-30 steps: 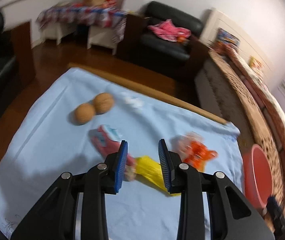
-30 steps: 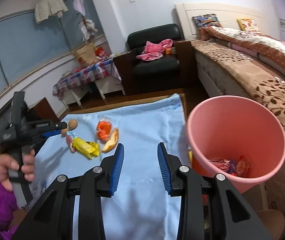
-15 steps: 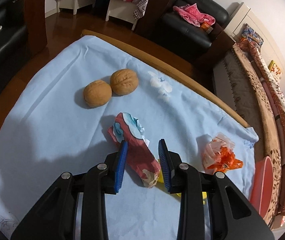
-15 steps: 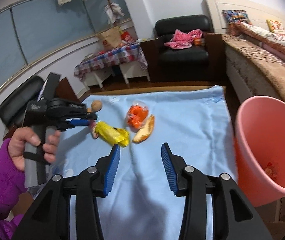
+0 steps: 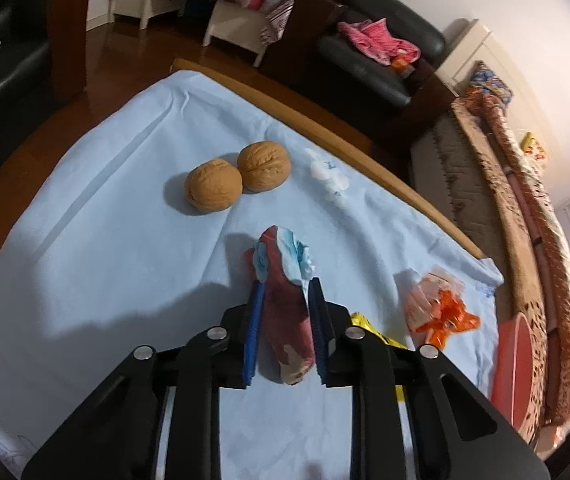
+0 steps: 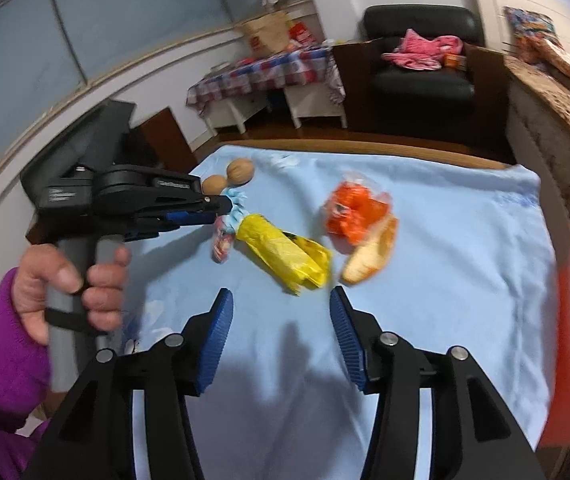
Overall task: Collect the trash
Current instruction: 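Grasp the pink snack wrapper with the left tool while the right grasps the yellow bag, then carry the pink wrapper toward the bucket with the left tool while the right carries the bag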
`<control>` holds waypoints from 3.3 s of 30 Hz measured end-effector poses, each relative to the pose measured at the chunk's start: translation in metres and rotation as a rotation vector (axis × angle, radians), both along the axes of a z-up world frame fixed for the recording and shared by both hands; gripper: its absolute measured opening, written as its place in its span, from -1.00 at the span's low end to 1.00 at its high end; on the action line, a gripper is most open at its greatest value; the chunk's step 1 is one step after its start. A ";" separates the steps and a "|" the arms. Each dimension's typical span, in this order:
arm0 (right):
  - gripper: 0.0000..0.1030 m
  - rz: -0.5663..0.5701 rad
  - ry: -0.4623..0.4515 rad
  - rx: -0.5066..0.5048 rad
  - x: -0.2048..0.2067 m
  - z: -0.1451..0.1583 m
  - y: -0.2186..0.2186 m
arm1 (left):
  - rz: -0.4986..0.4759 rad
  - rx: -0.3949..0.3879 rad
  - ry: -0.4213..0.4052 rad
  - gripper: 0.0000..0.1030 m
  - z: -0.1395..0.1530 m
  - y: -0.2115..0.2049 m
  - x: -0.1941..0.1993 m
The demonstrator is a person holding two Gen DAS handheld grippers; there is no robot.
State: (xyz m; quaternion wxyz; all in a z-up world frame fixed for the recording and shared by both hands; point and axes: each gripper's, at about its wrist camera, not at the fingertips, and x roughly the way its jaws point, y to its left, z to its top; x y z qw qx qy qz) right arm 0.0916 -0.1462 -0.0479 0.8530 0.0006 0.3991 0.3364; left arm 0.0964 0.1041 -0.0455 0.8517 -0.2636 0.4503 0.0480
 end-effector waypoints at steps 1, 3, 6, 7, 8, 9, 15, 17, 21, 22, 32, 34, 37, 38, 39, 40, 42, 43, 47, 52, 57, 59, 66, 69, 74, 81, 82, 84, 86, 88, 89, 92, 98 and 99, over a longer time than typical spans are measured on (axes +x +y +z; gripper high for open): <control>-0.02 0.012 0.002 -0.013 0.004 -0.002 0.007 | -0.005 -0.001 -0.008 -0.67 0.001 0.001 -0.003; -0.02 0.031 0.004 -0.033 0.011 -0.006 0.017 | -0.010 -0.002 -0.027 -0.68 0.002 0.004 -0.009; -0.02 0.044 -0.004 -0.069 0.023 -0.010 0.031 | -0.019 0.009 -0.051 -0.68 0.006 0.009 -0.015; -0.02 0.052 -0.008 -0.077 0.026 -0.010 0.035 | -0.019 0.005 -0.056 -0.70 0.006 0.012 -0.016; -0.02 0.058 -0.013 -0.088 0.029 -0.011 0.039 | -0.018 0.002 -0.060 -0.75 0.009 0.012 -0.015; -0.02 0.065 -0.019 -0.101 0.032 -0.012 0.042 | -0.016 0.001 -0.063 -0.80 0.009 0.013 -0.015; -0.02 0.082 -0.033 -0.181 0.047 -0.023 0.059 | -0.002 -0.046 -0.054 -0.80 0.011 0.019 -0.010; -0.25 0.092 -0.014 -0.204 0.049 -0.031 0.063 | -0.008 -0.071 -0.042 -0.75 0.009 0.019 -0.009; -0.80 0.109 -0.003 -0.212 0.043 -0.036 0.064 | -0.004 -0.119 -0.020 -0.24 0.004 0.018 -0.005; -0.82 0.114 -0.006 -0.201 0.039 -0.034 0.063 | -0.003 -0.120 -0.014 -0.24 0.003 0.016 -0.004; -0.87 0.019 0.018 -0.084 0.012 -0.010 0.018 | -0.030 0.014 0.039 -0.23 -0.005 -0.018 0.007; -0.87 -0.006 0.019 -0.069 0.007 -0.007 0.007 | -0.029 0.071 0.037 -0.23 -0.007 -0.025 0.006; -0.87 -0.039 0.022 -0.047 0.002 -0.003 -0.006 | -0.037 0.142 0.021 -0.23 -0.010 -0.035 0.004; -0.87 -0.051 0.023 -0.042 0.001 -0.002 -0.010 | -0.039 0.157 0.016 -0.23 -0.011 -0.038 0.004; -0.87 -0.062 0.026 -0.037 0.000 -0.001 -0.013 | -0.043 0.173 0.010 -0.23 -0.011 -0.040 0.004; -0.87 -0.071 0.030 -0.028 0.000 -0.001 -0.017 | -0.050 0.193 0.006 -0.24 -0.011 -0.043 0.004; -0.87 -0.083 0.035 -0.012 -0.002 0.001 -0.023 | -0.054 0.212 -0.001 -0.27 -0.012 -0.044 0.005; -0.87 -0.090 0.034 -0.006 -0.003 0.002 -0.025 | -0.052 0.217 -0.002 -0.35 -0.012 -0.044 0.005; -0.87 -0.107 0.024 0.011 -0.008 0.008 -0.032 | -0.060 0.223 -0.014 -0.54 -0.009 -0.048 -0.001; -0.87 -0.127 0.029 0.031 -0.012 0.010 -0.040 | -0.078 0.235 -0.048 -0.58 0.001 -0.056 -0.010; -0.87 -0.150 0.029 0.052 -0.017 0.014 -0.049 | -0.096 0.230 -0.085 -0.58 0.015 -0.065 -0.020; -0.87 -0.163 0.031 0.061 -0.020 0.015 -0.054 | -0.109 0.226 -0.101 -0.58 0.022 -0.072 -0.025; -0.87 -0.214 0.026 0.094 -0.028 0.019 -0.075 | -0.160 0.224 -0.152 -0.58 0.042 -0.094 -0.036; -0.87 -0.238 0.020 0.107 -0.032 0.022 -0.082 | -0.185 0.228 -0.174 -0.58 0.050 -0.107 -0.041; -0.87 -0.275 0.011 0.127 -0.040 0.026 -0.098 | -0.227 0.245 -0.205 -0.58 0.059 -0.128 -0.047; -0.86 -0.346 -0.002 0.147 -0.050 0.028 -0.124 | -0.284 0.250 -0.230 -0.58 0.065 -0.152 -0.051; -0.86 -0.357 -0.002 0.151 -0.049 0.028 -0.128 | -0.293 0.250 -0.234 -0.58 0.066 -0.156 -0.051; -0.86 -0.380 -0.003 0.157 -0.049 0.029 -0.138 | -0.308 0.247 -0.240 -0.58 0.067 -0.162 -0.051; -0.86 -0.410 -0.009 0.162 -0.052 0.031 -0.147 | -0.329 0.241 -0.249 -0.58 0.068 -0.169 -0.051; -0.86 -0.445 -0.018 0.170 -0.051 0.033 -0.159 | -0.357 0.239 -0.262 -0.58 0.068 -0.176 -0.052; -0.86 -0.461 -0.021 0.173 -0.052 0.034 -0.164 | -0.369 0.241 -0.267 -0.58 0.068 -0.180 -0.052; -0.86 -0.516 -0.028 0.185 -0.052 0.036 -0.186 | -0.410 0.241 -0.277 -0.58 0.068 -0.194 -0.050; -0.86 -0.624 -0.023 0.201 -0.055 0.033 -0.228 | -0.490 0.223 -0.283 -0.58 0.068 -0.222 -0.043; -0.86 -0.643 -0.020 0.204 -0.056 0.032 -0.235 | -0.504 0.214 -0.281 -0.58 0.068 -0.227 -0.041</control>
